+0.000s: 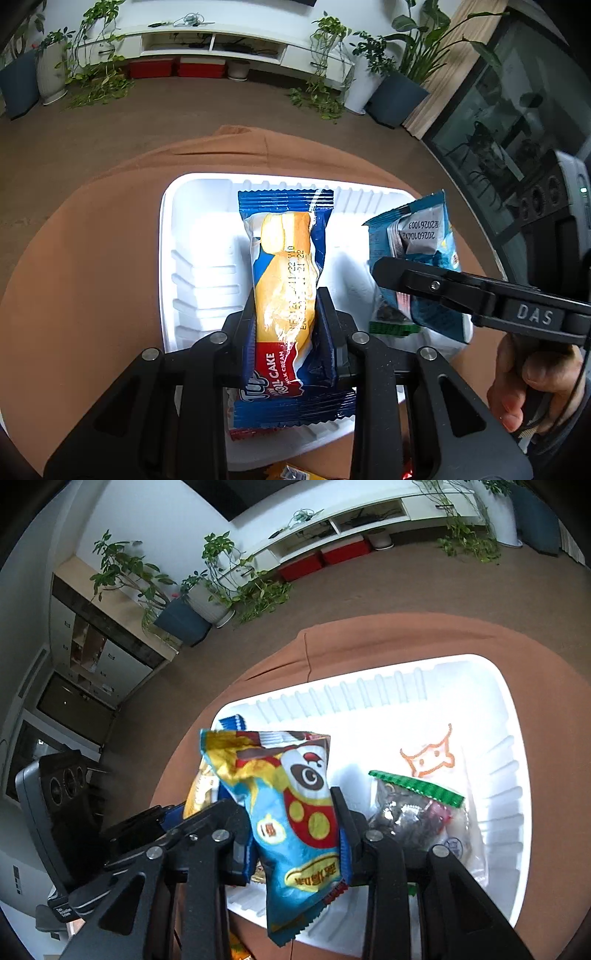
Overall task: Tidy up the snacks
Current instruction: 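Carry both packets to the white tray and release them inside, then withdraw both tools from the tray toward the snack pile, then grasp the pink bar with the left tool while the right tool grasps the black packet, then carry both packets to the white tray and release them inside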
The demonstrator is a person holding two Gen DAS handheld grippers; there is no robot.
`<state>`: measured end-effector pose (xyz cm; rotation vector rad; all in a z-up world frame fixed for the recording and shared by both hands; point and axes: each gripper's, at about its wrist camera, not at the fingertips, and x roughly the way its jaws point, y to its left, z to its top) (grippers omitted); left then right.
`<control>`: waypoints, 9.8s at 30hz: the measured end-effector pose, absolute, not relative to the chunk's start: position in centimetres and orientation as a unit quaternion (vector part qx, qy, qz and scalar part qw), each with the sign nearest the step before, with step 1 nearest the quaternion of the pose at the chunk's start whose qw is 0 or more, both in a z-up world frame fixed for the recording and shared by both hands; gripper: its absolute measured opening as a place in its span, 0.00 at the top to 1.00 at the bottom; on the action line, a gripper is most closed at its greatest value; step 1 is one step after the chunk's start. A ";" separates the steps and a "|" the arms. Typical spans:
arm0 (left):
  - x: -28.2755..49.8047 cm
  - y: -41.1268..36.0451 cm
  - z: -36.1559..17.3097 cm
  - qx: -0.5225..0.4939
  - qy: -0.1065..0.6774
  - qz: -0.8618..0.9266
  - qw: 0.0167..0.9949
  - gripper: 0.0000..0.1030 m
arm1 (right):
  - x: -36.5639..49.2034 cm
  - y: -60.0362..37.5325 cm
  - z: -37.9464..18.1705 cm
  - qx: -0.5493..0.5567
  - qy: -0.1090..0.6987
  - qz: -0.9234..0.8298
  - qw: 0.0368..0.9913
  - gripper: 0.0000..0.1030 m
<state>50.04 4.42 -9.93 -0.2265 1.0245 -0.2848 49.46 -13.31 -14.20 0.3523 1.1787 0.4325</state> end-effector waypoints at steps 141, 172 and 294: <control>21.8 4.3 -11.6 -0.037 0.504 -0.092 0.858 0.76 | 18.9 -18.9 -10.5 0.160 0.495 0.067 0.851 0.32; 20.7 4.1 -11.9 -0.060 0.502 -0.109 0.856 0.76 | 19.2 -20.5 -13.0 0.135 0.522 0.067 0.839 0.76; 46.1 3.7 -9.4 -0.092 0.441 -0.107 0.886 0.01 | 45.5 -16.8 -9.5 0.128 0.518 0.154 0.832 0.20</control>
